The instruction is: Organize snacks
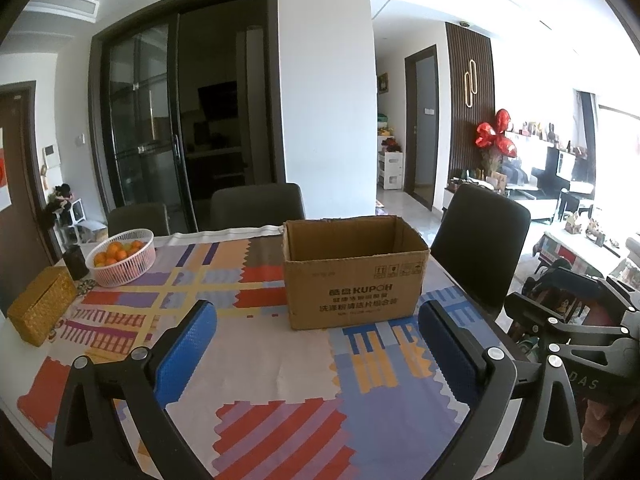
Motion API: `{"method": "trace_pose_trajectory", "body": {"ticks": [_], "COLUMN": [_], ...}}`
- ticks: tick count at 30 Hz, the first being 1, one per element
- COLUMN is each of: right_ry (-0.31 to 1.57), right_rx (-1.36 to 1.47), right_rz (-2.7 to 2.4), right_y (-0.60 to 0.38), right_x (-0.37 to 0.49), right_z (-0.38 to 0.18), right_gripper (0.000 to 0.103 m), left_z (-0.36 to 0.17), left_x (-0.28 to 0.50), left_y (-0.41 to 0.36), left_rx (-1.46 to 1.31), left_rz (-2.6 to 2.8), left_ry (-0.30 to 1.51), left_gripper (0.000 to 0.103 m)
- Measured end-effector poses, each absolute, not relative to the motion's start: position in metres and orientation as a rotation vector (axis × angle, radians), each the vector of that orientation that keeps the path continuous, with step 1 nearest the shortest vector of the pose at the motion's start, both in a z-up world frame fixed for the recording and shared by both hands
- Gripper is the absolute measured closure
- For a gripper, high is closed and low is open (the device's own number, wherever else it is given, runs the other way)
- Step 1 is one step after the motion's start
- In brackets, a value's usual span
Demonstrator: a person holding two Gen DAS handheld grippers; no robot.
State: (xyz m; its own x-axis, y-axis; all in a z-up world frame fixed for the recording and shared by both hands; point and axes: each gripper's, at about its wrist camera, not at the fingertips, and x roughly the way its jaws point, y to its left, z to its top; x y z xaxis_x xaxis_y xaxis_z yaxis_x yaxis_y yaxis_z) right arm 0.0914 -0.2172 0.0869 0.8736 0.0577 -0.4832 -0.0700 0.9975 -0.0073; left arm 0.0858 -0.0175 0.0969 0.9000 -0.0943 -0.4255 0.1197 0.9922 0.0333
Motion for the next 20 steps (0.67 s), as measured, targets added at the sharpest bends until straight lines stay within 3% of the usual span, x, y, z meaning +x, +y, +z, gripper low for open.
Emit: {"method": "trace_pose_trajectory", "body": {"ticks": [20], "right_ry": [0.492], "right_rx": [-0.033], "right_rz": [0.066], "right_y": [-0.214], "right_x": [0.078], "right_z": [0.093], "right_gripper": [0.022], "left_z": [0.099], "left_x": [0.082], "left_y": [-0.017], "left_rx": [0.054], "left_rz": [-0.117], "left_ry": [0.442], "left_gripper": [0.0]}}
